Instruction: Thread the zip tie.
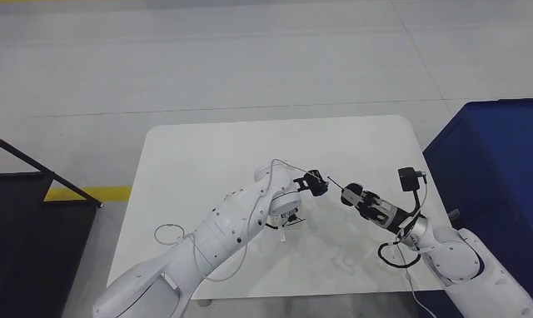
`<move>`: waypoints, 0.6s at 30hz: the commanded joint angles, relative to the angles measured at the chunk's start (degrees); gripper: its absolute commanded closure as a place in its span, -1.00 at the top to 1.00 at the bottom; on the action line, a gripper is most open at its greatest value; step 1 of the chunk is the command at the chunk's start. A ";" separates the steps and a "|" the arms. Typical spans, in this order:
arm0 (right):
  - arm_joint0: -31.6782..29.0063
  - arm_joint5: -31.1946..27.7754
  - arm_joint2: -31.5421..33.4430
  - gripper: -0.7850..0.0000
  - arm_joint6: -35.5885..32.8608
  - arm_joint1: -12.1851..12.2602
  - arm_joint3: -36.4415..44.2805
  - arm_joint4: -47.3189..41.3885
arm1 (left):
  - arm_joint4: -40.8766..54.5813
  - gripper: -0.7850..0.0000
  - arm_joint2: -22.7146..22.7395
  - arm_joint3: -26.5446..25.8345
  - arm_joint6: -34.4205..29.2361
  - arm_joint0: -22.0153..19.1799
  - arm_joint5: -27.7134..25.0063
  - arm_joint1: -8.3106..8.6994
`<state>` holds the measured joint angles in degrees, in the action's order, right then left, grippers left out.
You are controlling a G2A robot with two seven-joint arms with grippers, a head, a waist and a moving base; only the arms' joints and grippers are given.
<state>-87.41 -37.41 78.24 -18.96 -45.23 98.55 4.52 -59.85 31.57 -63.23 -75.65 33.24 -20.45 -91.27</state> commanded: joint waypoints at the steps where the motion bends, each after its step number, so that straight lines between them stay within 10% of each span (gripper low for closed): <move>1: 0.00 0.00 0.00 -1.00 0.00 0.00 0.00 0.00 | -0.28 -0.40 0.20 -0.81 -0.83 0.49 -0.16 0.23; 18: 0.00 0.00 0.00 -1.00 0.00 0.00 0.00 0.00 | -0.67 -0.41 -0.39 0.48 0.97 1.72 -1.53 -0.17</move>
<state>-87.41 -37.41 78.24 -18.96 -45.23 98.55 4.52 -60.56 31.32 -63.09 -74.85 35.06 -21.96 -91.32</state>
